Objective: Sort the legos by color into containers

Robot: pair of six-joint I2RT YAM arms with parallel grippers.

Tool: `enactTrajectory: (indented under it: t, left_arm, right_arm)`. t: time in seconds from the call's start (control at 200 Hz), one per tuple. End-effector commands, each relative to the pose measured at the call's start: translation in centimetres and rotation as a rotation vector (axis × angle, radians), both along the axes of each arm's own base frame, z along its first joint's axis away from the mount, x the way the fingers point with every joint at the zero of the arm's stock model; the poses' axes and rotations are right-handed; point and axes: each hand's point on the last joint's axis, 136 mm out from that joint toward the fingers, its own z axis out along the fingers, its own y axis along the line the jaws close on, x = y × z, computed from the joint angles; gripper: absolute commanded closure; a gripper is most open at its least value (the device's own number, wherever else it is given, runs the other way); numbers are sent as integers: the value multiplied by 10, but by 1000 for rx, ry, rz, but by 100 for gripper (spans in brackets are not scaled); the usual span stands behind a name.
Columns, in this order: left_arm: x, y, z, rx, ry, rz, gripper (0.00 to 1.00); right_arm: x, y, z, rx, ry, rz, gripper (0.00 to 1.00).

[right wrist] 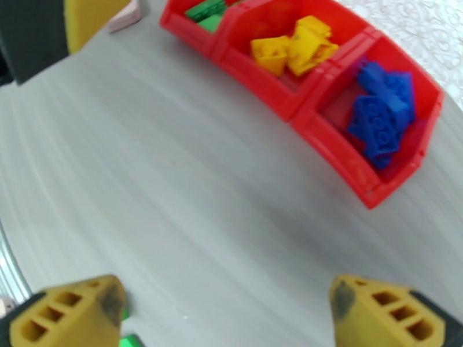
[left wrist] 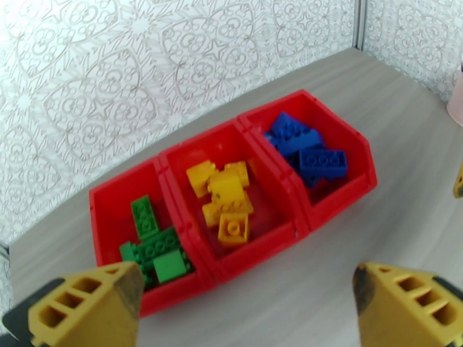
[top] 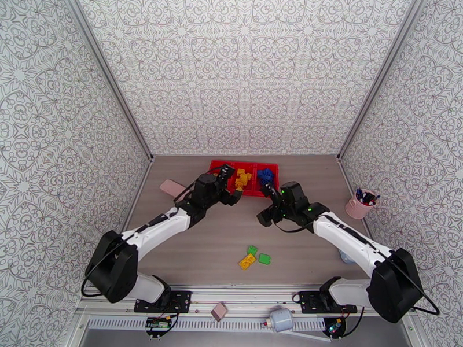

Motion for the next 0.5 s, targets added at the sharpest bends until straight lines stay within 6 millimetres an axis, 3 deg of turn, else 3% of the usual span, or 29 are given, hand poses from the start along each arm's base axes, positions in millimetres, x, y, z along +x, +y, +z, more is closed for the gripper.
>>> enactTrajectory:
  t: [0.0, 0.26, 0.495]
  left_arm:
    - [-20, 25, -13, 21, 53, 62, 0]
    - [-40, 57, -20, 11, 59, 111, 0]
    - [-40, 57, -20, 17, 41, 64, 0]
  right_arm:
    - [-28, 14, -14, -26, 61, 68, 3]
    - [-62, 45, -47, -72, 199, -26, 3]
    - [-84, 48, -88, -218, 334, -98, 4]
